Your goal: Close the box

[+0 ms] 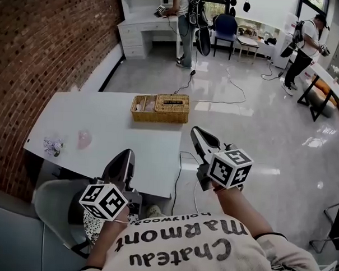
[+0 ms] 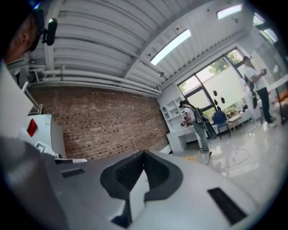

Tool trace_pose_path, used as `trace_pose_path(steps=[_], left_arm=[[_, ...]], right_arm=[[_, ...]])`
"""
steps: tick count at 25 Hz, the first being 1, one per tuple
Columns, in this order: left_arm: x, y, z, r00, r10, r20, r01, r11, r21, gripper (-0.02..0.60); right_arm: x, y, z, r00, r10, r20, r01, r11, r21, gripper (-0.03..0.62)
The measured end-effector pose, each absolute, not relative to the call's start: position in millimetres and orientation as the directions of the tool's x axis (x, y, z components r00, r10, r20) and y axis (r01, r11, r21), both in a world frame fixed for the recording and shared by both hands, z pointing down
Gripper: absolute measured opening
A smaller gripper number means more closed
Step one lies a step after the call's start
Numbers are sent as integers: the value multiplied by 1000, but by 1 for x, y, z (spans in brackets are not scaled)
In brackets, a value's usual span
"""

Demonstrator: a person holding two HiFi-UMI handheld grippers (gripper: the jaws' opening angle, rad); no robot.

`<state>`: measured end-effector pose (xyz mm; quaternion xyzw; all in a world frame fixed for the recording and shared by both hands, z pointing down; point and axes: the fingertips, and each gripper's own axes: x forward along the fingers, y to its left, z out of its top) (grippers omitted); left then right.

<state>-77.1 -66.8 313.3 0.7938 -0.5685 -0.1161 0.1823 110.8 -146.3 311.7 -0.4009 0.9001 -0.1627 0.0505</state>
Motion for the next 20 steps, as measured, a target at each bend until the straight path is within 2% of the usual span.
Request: trace_pose_path(steps=[4, 12, 20], left_arm=[[-54, -39, 313, 318, -948, 32, -868, -277, 413, 2], [-33, 10, 321, 290, -956, 40, -875, -249, 414, 2], [-41, 39, 323, 265, -963, 41, -885, -226, 407, 2]], right_arm=[[128, -122, 311, -686, -724, 73, -715, 652, -252, 3], [152, -87, 331, -693, -708, 138, -718, 661, -217, 3], [154, -72, 335, -690, -710, 145, -723, 661, -204, 3]])
